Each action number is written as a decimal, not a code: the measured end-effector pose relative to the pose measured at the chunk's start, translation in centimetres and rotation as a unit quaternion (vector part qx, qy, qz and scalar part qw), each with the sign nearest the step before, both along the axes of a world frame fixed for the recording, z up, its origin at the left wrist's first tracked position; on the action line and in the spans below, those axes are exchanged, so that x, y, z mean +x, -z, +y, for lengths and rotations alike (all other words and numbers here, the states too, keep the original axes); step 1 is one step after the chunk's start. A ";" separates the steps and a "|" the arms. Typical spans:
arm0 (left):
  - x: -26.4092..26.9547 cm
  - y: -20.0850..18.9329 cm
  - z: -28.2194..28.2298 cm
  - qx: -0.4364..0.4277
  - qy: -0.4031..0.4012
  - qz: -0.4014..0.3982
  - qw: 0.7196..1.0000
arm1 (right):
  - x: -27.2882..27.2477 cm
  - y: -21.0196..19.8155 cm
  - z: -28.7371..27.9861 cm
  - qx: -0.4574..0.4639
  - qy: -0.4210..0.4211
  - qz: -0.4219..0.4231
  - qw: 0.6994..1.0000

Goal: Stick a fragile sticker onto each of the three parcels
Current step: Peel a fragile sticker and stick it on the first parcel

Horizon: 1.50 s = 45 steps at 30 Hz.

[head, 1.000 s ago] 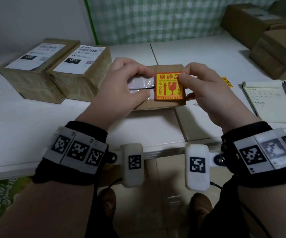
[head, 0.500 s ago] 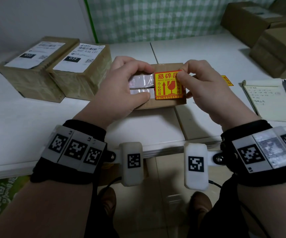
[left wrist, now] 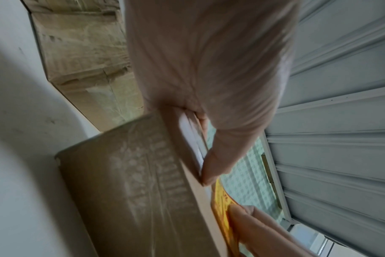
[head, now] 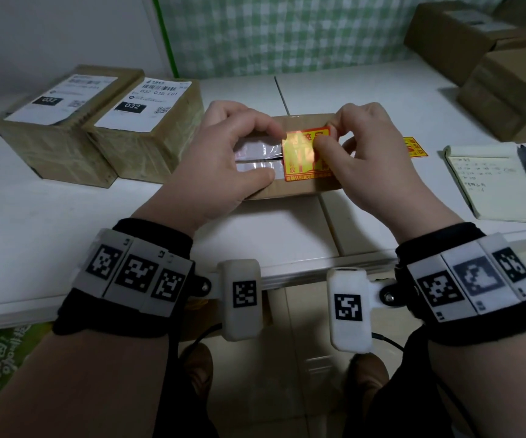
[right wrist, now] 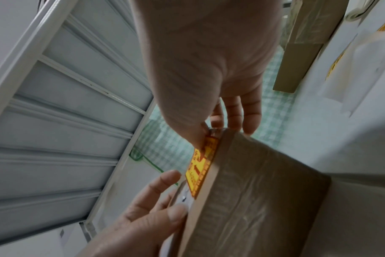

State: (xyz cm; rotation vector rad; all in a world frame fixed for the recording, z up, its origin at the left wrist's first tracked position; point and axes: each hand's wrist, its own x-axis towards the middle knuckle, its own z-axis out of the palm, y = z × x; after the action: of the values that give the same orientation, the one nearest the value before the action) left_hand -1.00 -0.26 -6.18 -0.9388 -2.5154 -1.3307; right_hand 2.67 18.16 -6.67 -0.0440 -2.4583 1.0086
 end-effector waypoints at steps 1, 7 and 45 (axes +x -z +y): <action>0.0 0.0 0.0 -0.001 0.000 0.001 1.000 | 0.0 0.1 0.0 0.006 0.001 0.003 1.000; -0.1 0.0 -0.1 0.002 0.000 -0.004 1.000 | 0.0 0.7 -0.1 0.015 0.048 0.057 0.997; -0.8 0.2 -1.2 -0.028 0.055 -0.036 0.997 | 2.4 1.6 -3.0 0.372 -0.052 -0.079 0.924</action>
State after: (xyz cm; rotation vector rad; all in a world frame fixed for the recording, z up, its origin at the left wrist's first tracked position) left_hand -1.80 -1.47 -6.37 -1.0742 -2.6021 -1.3541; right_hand 5.07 15.11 -8.31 0.2669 -2.8539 0.0515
